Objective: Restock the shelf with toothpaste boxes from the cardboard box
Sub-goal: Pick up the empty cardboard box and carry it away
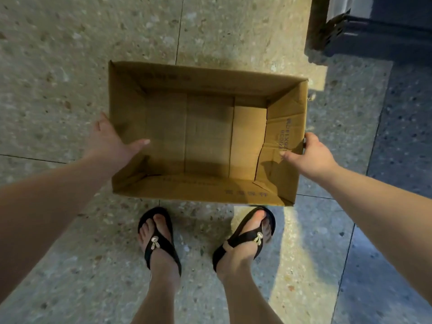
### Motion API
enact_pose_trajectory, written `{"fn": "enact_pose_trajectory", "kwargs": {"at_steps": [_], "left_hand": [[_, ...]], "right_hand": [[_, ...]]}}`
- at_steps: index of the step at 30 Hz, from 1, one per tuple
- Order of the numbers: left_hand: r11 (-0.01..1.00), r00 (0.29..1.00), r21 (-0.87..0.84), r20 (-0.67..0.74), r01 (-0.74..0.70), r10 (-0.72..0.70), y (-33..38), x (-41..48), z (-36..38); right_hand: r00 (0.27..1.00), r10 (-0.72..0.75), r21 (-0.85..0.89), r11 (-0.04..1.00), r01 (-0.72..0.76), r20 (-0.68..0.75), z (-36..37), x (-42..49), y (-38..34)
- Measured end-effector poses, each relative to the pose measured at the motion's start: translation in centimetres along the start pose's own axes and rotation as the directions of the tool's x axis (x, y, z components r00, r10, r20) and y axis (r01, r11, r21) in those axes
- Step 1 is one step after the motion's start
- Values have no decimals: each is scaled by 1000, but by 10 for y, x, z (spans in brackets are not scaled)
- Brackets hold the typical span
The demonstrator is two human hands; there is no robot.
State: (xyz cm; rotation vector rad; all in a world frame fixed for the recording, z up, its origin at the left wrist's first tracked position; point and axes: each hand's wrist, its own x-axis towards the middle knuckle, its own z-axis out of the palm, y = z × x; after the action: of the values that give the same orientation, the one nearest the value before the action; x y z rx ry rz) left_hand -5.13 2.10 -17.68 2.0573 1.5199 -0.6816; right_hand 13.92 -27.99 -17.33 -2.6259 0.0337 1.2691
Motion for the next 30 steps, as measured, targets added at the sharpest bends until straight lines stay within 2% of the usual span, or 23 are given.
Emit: {"fn": "enact_pose_trajectory", "kwargs": {"at_steps": [4, 7, 13, 16, 20, 25, 30], "left_hand": [[982, 999, -187, 31, 29, -24, -8, 11, 11], [969, 999, -244, 15, 38, -35, -7, 7, 15], [948, 1000, -319, 26, -8, 18, -1, -36, -12], [947, 998, -322, 49, -19, 36, 9, -82, -42], [946, 994, -321, 77, -50, 79, 28, -146, -94], [954, 993, -295, 79, -57, 84, 48, -220, -164], [935, 972, -275, 7, -222, 233, 62, -284, -243]], "right_hand": [[1000, 22, 121, 992, -19, -17, 12, 9, 5], [999, 36, 215, 976, -27, -35, 16, 6, 4], [996, 53, 213, 976, -38, -65, -14, -41, 7], [994, 75, 263, 963, -52, -76, -45, -86, 10], [982, 158, 215, 968, -133, -104, -95, -154, 11], [964, 217, 284, 944, -166, -156, -154, -243, 7], [939, 241, 345, 927, -148, -244, -209, -334, -1]]}}
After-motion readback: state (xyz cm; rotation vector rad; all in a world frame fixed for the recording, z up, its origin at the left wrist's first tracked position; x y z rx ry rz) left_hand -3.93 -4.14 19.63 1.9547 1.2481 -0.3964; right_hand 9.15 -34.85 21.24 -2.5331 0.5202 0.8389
